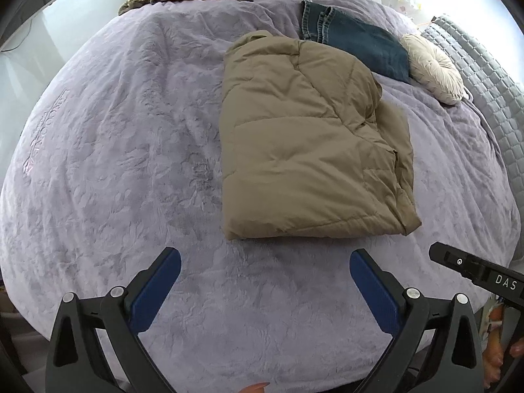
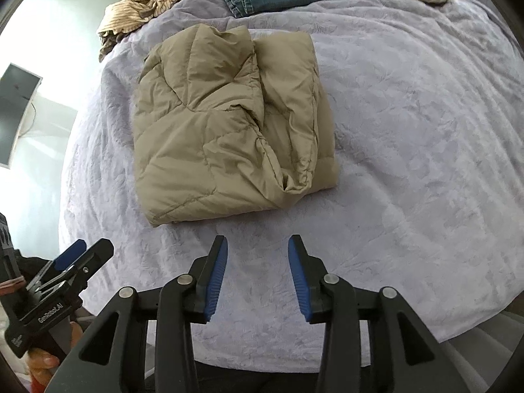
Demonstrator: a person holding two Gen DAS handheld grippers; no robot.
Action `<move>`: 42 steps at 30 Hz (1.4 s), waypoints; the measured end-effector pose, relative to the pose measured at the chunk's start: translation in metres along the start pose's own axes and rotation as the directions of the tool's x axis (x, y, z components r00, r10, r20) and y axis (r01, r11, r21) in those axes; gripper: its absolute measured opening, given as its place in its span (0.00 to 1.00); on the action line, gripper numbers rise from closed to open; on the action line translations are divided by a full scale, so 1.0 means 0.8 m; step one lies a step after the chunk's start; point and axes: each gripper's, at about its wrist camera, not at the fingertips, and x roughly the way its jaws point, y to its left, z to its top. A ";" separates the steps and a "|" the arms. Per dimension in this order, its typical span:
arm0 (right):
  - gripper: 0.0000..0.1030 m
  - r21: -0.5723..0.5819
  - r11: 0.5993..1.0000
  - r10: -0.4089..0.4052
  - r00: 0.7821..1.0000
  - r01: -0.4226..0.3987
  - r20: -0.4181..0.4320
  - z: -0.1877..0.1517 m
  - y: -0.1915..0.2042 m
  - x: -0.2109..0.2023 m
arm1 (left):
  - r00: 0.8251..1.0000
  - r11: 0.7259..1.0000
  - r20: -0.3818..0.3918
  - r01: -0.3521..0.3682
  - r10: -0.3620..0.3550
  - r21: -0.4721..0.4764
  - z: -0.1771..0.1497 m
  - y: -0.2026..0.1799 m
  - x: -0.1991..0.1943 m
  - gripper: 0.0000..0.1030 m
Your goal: Fold large clothes
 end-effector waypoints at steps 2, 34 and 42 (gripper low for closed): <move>0.53 -0.017 1.000 -0.015 1.000 0.015 0.009 0.002 0.005 -0.001 | 1.000 1.000 -0.004 -0.003 0.003 0.000 0.000 0.000 0.001 1.00; 0.87 -0.080 0.981 -0.147 0.944 0.178 0.296 0.014 0.046 -0.074 | 0.985 0.997 0.153 -0.082 0.081 -0.001 0.023 -0.016 -0.068 1.00; 0.87 -0.112 0.970 -0.161 0.916 0.215 0.366 0.023 0.039 -0.108 | 0.967 0.992 0.219 -0.127 0.129 -0.025 0.019 -0.037 -0.097 1.00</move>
